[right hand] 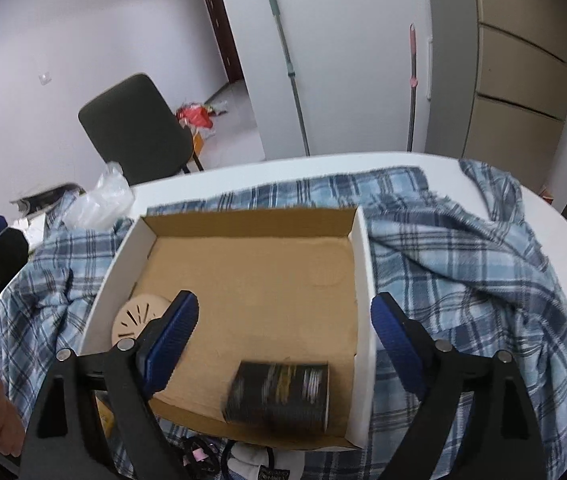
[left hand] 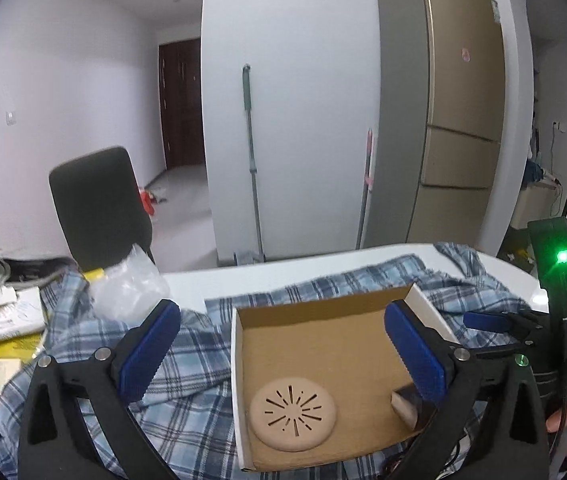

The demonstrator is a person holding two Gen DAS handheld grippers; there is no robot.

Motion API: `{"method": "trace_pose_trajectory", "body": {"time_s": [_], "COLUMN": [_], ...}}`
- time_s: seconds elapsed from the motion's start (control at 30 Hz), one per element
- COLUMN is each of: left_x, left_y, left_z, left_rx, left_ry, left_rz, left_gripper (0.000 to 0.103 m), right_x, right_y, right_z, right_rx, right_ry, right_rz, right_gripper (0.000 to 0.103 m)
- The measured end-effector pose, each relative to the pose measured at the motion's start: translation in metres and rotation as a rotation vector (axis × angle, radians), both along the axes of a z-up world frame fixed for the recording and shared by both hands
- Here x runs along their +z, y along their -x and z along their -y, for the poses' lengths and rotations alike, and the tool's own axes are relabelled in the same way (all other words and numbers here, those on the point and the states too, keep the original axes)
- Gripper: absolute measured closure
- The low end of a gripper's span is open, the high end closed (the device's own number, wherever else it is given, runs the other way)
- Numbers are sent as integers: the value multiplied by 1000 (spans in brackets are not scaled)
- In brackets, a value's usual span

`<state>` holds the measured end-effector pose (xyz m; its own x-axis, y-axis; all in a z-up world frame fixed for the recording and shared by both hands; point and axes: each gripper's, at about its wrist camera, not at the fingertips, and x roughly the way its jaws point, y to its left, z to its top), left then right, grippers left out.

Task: Organize soft objects
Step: 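Carry puck and black packet into the white box and open both grippers, then lower the left gripper and grasp the blue-and-gold cigarette pack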

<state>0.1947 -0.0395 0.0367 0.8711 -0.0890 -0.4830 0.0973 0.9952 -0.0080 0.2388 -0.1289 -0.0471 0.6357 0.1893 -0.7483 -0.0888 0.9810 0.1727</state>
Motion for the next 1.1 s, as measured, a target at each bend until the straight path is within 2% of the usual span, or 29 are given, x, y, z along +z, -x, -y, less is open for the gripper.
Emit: {"method": "trace_pose_trajectory", "body": {"time_s": [0.3, 0.4, 0.5, 0.6, 0.73, 0.83, 0.9, 1.1], "left_x": [57, 73, 85, 93, 92, 86, 79, 49], "left_y": [49, 76, 107, 134, 167, 185, 191, 208], "left_z": [-8, -13, -18, -22, -29, -34, -37, -40], "left_rx": [-1, -1, 13, 6, 37, 54, 44, 39], "left_ry": [50, 37, 38, 17, 15, 35, 49, 59], "left_rz": [139, 197, 271, 309, 363, 387, 394, 415], "left_gripper": [0, 0, 0, 0, 0, 0, 0, 0], "right_x": [66, 91, 109, 121, 125, 120, 115, 93], "right_y": [38, 63, 89, 117, 153, 171, 179, 189], "right_z": [7, 8, 7, 5, 5, 8, 8, 6], "right_rx": [-36, -53, -48, -43, -90, -119, -98, -67], "right_ry": [1, 23, 41, 57, 62, 65, 54, 67], "right_rz": [159, 247, 324, 404, 512, 572, 600, 589], "right_gripper": [15, 15, 9, 9, 1, 1, 1, 0]}}
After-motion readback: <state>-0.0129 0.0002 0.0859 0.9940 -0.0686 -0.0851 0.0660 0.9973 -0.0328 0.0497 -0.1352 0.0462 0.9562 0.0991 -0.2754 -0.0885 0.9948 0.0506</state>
